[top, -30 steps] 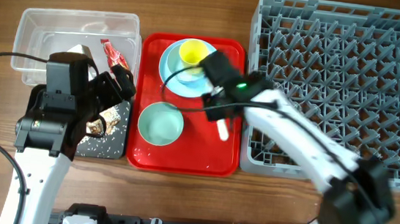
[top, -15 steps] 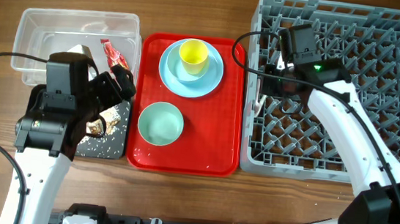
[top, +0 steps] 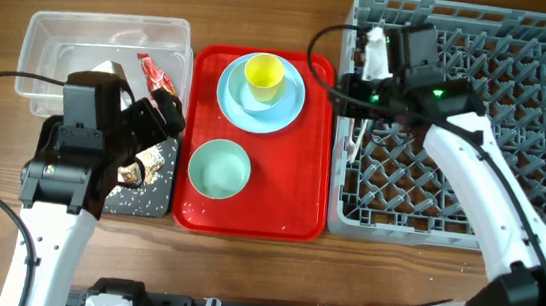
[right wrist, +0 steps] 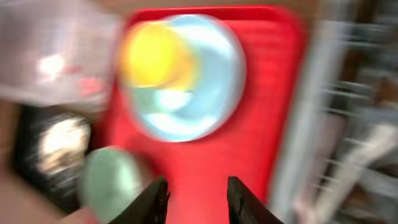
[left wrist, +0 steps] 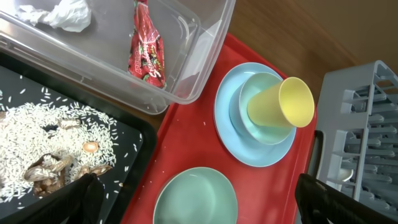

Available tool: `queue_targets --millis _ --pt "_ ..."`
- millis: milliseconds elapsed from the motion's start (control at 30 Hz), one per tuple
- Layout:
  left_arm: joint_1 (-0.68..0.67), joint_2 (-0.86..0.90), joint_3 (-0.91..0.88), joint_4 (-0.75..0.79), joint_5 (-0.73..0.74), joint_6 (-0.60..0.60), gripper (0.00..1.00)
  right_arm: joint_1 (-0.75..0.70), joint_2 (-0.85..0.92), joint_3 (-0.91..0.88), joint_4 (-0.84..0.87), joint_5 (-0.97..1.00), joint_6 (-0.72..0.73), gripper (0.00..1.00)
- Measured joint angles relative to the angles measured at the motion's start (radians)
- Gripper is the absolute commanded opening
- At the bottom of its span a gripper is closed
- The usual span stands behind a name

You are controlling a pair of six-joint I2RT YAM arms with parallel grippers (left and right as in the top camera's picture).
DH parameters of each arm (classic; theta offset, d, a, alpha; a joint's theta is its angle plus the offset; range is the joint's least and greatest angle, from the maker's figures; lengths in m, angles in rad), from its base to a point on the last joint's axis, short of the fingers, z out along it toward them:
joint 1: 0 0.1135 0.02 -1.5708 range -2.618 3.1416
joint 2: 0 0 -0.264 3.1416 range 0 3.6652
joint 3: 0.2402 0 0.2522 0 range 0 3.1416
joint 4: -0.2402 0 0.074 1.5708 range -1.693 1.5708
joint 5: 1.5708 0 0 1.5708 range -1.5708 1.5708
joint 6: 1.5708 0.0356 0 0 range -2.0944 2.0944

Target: Sort waste into correct bins and load items into the dishwasher rack

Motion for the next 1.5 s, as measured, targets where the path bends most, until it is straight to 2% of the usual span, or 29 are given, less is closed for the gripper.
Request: queue_targets --millis 100,300,367,433,533,633,800,967,1200,1300,1400,1500 --pt "0.000 0.000 0.000 0.000 0.000 0.000 1.00 0.132 -0.006 0.001 0.011 -0.077 -0.003 0.45" --pt "0.000 0.000 0.000 0.000 -0.018 0.017 1.00 0.338 0.064 -0.015 0.105 -0.022 0.002 0.45" --pt "0.000 0.000 0.000 -0.024 -0.149 0.084 1.00 0.414 0.151 -0.019 0.193 -0.020 0.010 0.45" --pt "0.003 0.000 0.000 -0.078 -0.396 0.160 1.00 0.488 0.192 -0.023 0.274 -0.018 0.012 0.45" --pt "0.038 0.000 0.000 -0.156 -0.711 0.203 1.00 0.589 0.227 -0.023 0.335 0.029 0.012 0.46" --pt "0.098 0.000 0.001 -0.180 -0.827 0.214 1.00 0.629 0.252 -0.023 0.339 0.085 0.011 0.45" --pt "0.113 0.001 0.001 -0.180 -0.847 0.215 1.00 0.679 0.362 -0.023 0.378 0.119 0.012 0.40" --pt "0.113 0.001 0.001 -0.180 -0.851 0.215 1.00 0.679 0.409 -0.023 0.384 0.140 0.021 0.24" --pt "0.113 0.001 0.001 -0.180 -0.851 0.215 1.00 0.570 0.409 -0.023 0.290 0.160 0.105 0.21" --pt "0.113 0.001 0.000 -0.180 -0.851 0.215 1.00 0.567 0.408 -0.023 0.285 0.165 0.114 0.06" --pt "0.113 0.001 0.001 -0.180 -0.851 0.215 1.00 0.566 0.365 -0.023 0.278 0.185 0.114 0.04" --pt "0.113 0.001 0.001 -0.180 -0.851 0.215 1.00 0.562 0.226 -0.024 0.263 0.180 0.115 0.04"
